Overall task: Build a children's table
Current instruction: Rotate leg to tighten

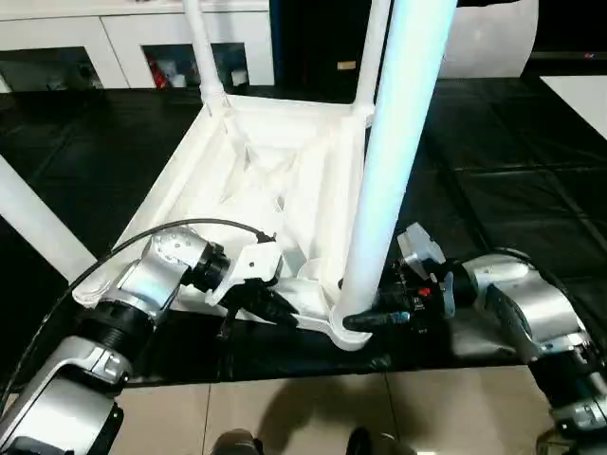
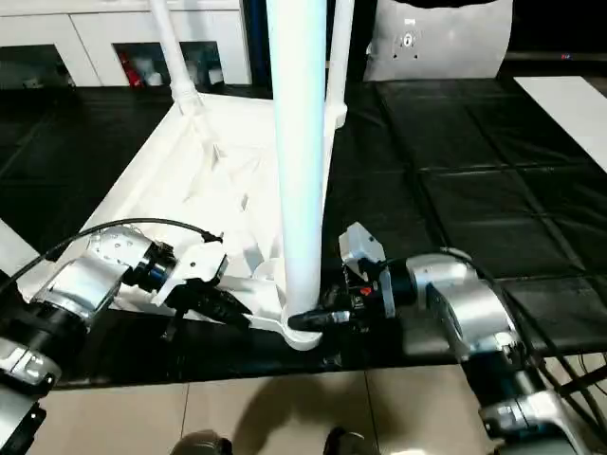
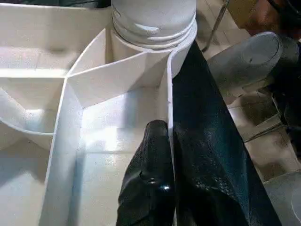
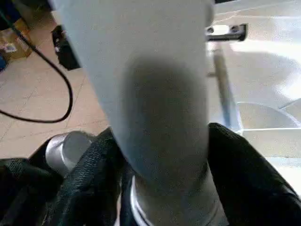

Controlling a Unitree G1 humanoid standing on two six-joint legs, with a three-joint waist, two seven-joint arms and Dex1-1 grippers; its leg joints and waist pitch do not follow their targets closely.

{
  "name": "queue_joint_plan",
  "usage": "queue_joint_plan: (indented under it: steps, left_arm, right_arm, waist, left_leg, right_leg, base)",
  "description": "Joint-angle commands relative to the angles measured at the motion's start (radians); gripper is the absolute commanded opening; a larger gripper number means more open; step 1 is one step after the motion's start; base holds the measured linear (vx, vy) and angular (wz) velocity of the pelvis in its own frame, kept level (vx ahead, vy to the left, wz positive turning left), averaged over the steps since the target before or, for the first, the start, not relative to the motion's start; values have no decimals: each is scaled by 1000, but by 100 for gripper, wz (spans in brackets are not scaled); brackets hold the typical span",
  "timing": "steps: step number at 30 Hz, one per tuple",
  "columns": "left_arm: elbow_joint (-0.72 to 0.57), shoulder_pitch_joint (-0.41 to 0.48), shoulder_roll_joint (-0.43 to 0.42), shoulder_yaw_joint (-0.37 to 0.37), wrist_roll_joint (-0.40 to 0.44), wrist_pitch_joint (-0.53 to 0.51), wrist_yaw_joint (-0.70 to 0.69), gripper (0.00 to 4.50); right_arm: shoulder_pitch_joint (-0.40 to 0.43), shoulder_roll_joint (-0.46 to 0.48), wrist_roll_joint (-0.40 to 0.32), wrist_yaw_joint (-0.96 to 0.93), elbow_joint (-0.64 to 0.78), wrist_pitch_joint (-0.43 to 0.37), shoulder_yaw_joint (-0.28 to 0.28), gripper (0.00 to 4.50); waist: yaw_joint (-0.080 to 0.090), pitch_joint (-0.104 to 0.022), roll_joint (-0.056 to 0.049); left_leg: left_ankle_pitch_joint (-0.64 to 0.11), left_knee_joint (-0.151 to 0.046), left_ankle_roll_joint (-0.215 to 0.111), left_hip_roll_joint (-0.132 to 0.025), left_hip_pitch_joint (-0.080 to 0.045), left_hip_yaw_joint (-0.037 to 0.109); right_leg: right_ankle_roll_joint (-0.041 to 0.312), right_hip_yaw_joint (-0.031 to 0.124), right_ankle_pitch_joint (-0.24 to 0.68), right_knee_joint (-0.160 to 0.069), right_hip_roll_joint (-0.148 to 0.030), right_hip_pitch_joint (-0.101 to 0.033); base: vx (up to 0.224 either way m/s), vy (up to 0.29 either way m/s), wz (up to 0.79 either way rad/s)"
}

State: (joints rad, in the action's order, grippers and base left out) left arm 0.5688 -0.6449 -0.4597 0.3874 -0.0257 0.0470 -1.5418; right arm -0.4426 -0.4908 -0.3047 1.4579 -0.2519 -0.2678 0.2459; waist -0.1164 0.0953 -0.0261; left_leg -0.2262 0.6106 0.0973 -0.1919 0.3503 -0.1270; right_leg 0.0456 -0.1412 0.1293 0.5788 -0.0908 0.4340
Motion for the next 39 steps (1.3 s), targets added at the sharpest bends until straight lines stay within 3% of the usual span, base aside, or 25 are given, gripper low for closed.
queue_joint_plan:
  steps: [1, 8, 16, 21, 24, 25, 26, 27, 28, 29, 30, 31, 32, 33, 34, 35, 36, 37, 38, 39]
  left_arm:
    - [-7, -24, 9, 14, 2, 19, -35, 0]
    - [11, -22, 13, 4, -2, 23, -18, 0]
    - [-80, 34, 15, -59, -19, -87, 131, 0]
    - [-179, 67, 58, -115, 0, -245, 323, 0]
    - [-211, 79, 77, -128, 11, -291, 382, 0]
    - [-223, 82, 84, -130, 18, -307, 406, 0]
    - [-232, 80, 106, -139, 35, -339, 467, 0]
    - [-232, 80, 106, -139, 35, -339, 467, 0]
    - [-231, 74, 125, -143, 46, -359, 507, 0]
    - [-232, 68, 143, -147, 53, -377, 545, 0]
    - [-240, 67, 154, -149, 59, -397, 572, 0]
    - [-239, 60, 172, -154, 65, -414, 607, 0]
    - [-234, 52, 189, -158, 73, -427, 641, 0]
    - [-226, 41, 209, -164, 86, -437, 688, 0]
    - [-220, 32, 224, -169, 96, -445, 724, 0]
    - [-217, 24, 236, -171, 100, -456, 749, 0]
    - [-207, 9, 258, -176, 109, -466, 795, 0]
    - [-204, 4, 264, -177, 111, -468, 806, 0]
    - [-195, -7, 277, -177, 118, -472, 830, 0]
    - [-186, -16, 289, -178, 124, -474, 852, 0]
  right_arm:
    - [-15, -12, 13, 31, -8, 16, 17, 243]
    - [-18, -4, 1, 38, -11, 2, 24, 207]
    - [64, 40, -39, -82, 84, -103, 3, 204]
    - [119, 159, 35, -353, 84, -96, -34, 203]
    - [136, 206, 51, -443, 90, -112, -45, 201]
    - [142, 223, 59, -480, 96, -122, -47, 201]
    - [148, 266, 82, -565, 98, -131, -50, 201]
    - [148, 266, 82, -565, 98, -131, -50, 200]
    - [147, 304, 95, -631, 90, -142, -56, 200]
    - [143, 339, 105, -688, 83, -149, -61, 200]
    - [142, 364, 112, -728, 82, -156, -65, 200]
    - [133, 399, 128, -784, 68, -156, -70, 200]
    - [121, 432, 142, -834, 52, -155, -74, 200]
    - [105, 469, 157, -898, 30, -154, -83, 200]
    - [91, 498, 167, -949, 12, -154, -91, 199]
    - [75, 523, 175, -1000, -9, -154, -101, 199]
    - [45, 566, 195, -1090, -49, -148, -119, 199]
    - [36, 577, 201, -1115, -61, -146, -124, 199]
    - [11, 607, 213, -1175, -96, -137, -137, 199]
    - [-9, 638, 219, -1217, -123, -127, -150, 199]
  waist:
    - [4, -92, 10]
    - [5, -92, 12]
    - [6, -88, 9]
    - [24, -77, 9]
    - [57, -72, 5]
    - [64, -69, 1]
    - [82, -63, -2]
    - [98, -54, -17]
    - [108, -52, -19]
    - [116, -47, -34]
    - [87, -49, -58]
    - [92, -41, -34]
    - [86, -32, -3]
    - [111, -1, 39]
    - [141, -48, 12]
    - [143, -54, 1]
    - [141, -67, -41]
    - [107, -70, -71]
    - [135, -47, -48]
    - [124, -29, 1]
  left_leg:
    - [-20, -67, -109, -27, 9, -20]
    - [-12, -66, -112, -26, 13, -19]
    - [-26, -69, -95, -28, 11, -18]
    - [-103, -75, -50, -16, 8, -20]
    - [-175, -73, -46, -10, 8, -13]
    - [-199, -74, -48, -12, 3, -11]
    - [-250, -73, -52, -14, -2, -10]
    - [-330, -74, -50, -24, -22, -6]
    - [-378, -76, -46, -32, -27, -1]
    - [-519, -121, -46, -86, -3, 31]
    - [-678, -194, -21, -147, 23, 54]
    - [-712, -201, -28, -147, 8, 49]
    - [-733, -168, -6, -86, -35, 17]
    - [-404, 109, 3, 84, -203, -57]
    - [-294, 65, -55, 63, -83, -41]
    - [-289, 11, -65, 15, -38, -22]
    - [-367, -52, -70, -88, 51, 58]
    - [-446, -96, -59, -138, 31, 81]
    - [-567, -130, -45, -118, -37, 55]
    - [-502, -38, -11, 13, -98, 1]
  right_leg:
    - [129, 57, 363, -67, -56, -87]
    - [135, 56, 338, -62, -55, -90]
    - [117, 55, 370, -70, -55, -88]
    - [47, 41, 519, -98, -54, -85]
    - [-14, 14, 605, -126, -51, -90]
    - [-17, 8, 615, -131, -50, -88]
    - [-35, -9, 636, -148, -47, -89]
    - [-52, -39, 666, -172, -46, -86]
    - [-63, -53, 660, -176, -47, -94]
    - [-60, -53, 557, -117, -39, -134]
    - [7, 26, 301, 58, -43, -159]
    - [14, 56, 214, 74, -43, -135]
    - [-11, 71, 476, 0, -32, -101]
    - [-152, -53, 1127, -282, -16, 116]
    - [-190, -49, 1091, -216, -88, -51]
    - [-202, -49, 957, -196, -116, -124]
    - [-206, -40, 609, -19, -94, -212]
    - [-88, 33, 329, 78, -94, -186]
    - [37, 56, 100, 50, -73, -99]
    - [-77, 1, 673, -150, -48, -40]
  base:
    - [0, 0, 0]
    - [0, 0, 0]
    - [0, 0, 0]
    - [0, 0, 0]
    - [0, 0, 0]
    - [0, 0, 0]
    - [0, 0, 0]
    - [0, 0, 0]
    - [0, 0, 0]
    - [0, 0, 0]
    - [0, 0, 0]
    - [-33, -51, 0]
    - [-33, -51, 0]
    - [0, 0, 0]
    - [129, 55, -24]
    - [129, 55, -24]
    - [109, 88, -50]
    - [0, 0, 0]
    - [0, 0, 0]
    - [59, -10, 18]
